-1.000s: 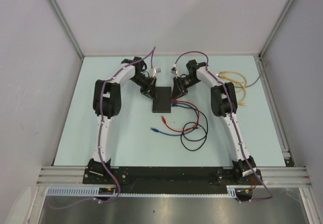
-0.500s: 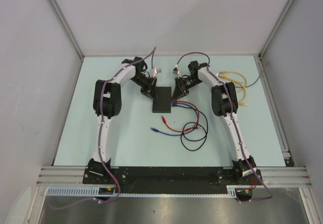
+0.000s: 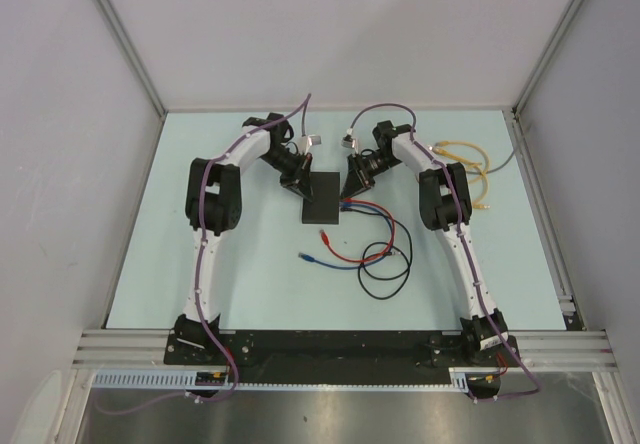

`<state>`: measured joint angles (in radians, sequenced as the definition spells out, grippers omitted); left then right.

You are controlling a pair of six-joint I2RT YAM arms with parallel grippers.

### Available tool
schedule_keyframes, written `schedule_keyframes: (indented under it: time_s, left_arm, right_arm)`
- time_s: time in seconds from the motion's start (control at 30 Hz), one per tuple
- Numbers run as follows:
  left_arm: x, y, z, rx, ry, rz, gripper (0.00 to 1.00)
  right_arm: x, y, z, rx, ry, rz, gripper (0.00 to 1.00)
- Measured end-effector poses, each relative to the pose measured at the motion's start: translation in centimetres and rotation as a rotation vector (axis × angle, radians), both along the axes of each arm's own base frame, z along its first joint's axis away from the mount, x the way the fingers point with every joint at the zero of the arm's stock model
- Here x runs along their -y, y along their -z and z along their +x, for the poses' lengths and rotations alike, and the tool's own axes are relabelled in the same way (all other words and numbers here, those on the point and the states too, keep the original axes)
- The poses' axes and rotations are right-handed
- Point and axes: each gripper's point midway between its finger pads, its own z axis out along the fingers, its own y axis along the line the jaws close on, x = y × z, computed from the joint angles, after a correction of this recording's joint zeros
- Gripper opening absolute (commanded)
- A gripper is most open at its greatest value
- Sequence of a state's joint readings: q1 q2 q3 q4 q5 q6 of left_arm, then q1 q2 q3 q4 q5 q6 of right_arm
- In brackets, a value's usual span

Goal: Pull the plug from the switch port

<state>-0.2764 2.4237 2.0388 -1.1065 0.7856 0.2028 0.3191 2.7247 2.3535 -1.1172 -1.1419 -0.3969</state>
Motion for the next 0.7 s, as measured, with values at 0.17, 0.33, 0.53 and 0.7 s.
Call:
schedule_keyframes:
  time_s: [0.17,0.33,0.53,0.7]
  left_arm:
    - [0.04,0.02,-0.03,0.0,0.001,0.001,0.0]
    - [0.07,0.03,-0.06,0.0,0.002,0.003,0.0]
    - [0.04,0.06,-0.05,0.001,0.002,0.005,0.0]
    - [0.05,0.06,-0.07,0.0,0.003,0.005,0.0]
  right_arm:
    - [0.02,0.1,0.01,0.002,0.0,-0.007,0.19]
    - [0.03,0.13,0.02,-0.001,0.002,-0.01,0.11]
    - [0.07,0.1,0.11,-0.02,0.017,-0.02,0.02]
    - [0.16,0.36,-0.13,-0.046,0.024,-0.016,0.0]
